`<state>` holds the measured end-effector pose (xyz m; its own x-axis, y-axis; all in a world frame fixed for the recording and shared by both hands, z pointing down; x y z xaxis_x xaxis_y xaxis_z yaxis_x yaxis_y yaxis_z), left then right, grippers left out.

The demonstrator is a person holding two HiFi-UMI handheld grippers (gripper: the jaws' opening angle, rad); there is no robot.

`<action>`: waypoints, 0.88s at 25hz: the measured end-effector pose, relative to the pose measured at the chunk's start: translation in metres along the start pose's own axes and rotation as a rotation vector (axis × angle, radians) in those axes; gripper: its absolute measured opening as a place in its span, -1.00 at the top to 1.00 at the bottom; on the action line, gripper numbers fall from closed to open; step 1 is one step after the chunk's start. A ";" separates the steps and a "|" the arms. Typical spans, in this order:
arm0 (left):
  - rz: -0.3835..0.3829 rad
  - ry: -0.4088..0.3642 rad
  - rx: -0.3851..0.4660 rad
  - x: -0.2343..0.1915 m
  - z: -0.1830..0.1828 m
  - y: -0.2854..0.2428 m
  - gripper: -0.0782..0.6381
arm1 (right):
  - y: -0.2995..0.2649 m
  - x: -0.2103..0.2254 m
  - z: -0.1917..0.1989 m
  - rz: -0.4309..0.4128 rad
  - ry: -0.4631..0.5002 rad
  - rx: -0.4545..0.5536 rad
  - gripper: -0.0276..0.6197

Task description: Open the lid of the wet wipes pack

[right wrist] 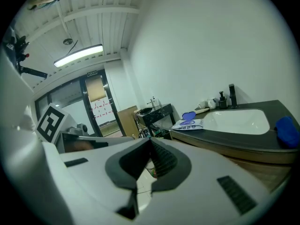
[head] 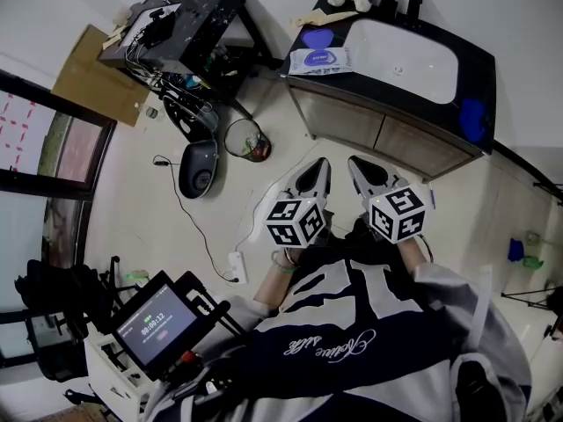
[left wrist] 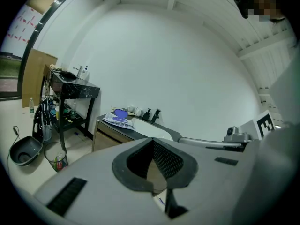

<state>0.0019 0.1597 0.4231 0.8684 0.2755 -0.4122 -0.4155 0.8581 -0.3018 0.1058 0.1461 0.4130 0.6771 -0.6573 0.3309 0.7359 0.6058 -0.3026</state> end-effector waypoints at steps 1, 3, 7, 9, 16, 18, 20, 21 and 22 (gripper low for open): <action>0.001 0.005 0.000 -0.002 0.001 0.002 0.79 | 0.001 -0.003 0.000 0.002 0.006 -0.001 0.91; 0.004 0.011 -0.002 -0.003 0.003 0.005 0.79 | 0.003 -0.008 0.001 0.007 0.014 0.000 0.91; 0.024 0.010 -0.007 0.000 0.008 0.007 0.79 | 0.007 -0.008 0.004 0.026 0.018 0.002 0.91; 0.030 0.008 -0.009 0.000 0.010 0.008 0.79 | 0.008 -0.008 0.005 0.032 0.018 0.004 0.91; 0.021 0.019 -0.001 -0.008 0.011 0.009 0.79 | 0.004 -0.013 0.008 0.026 0.033 0.000 0.91; 0.020 0.022 0.000 -0.009 0.012 0.009 0.79 | 0.002 -0.014 0.009 0.024 0.036 -0.004 0.91; 0.020 0.023 0.001 -0.009 0.012 0.009 0.79 | 0.002 -0.015 0.010 0.022 0.040 -0.005 0.91; 0.020 0.023 0.002 -0.010 0.012 0.009 0.79 | 0.001 -0.015 0.010 0.021 0.042 -0.006 0.91; 0.020 0.023 0.002 -0.010 0.012 0.009 0.79 | 0.001 -0.016 0.011 0.021 0.044 -0.006 0.91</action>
<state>-0.0072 0.1704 0.4349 0.8533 0.2826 -0.4382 -0.4322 0.8535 -0.2912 0.0957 0.1619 0.4170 0.6916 -0.6637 0.2851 0.7216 0.6168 -0.3145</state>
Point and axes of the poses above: the fingertips, and each gripper's own axes: y backward along the fingers, x to its right, z out of its underside, the point moved 4 cm from there along y, backward along the fingers, and after that the axes turned 1 degree about -y, right-handed, at the moved point
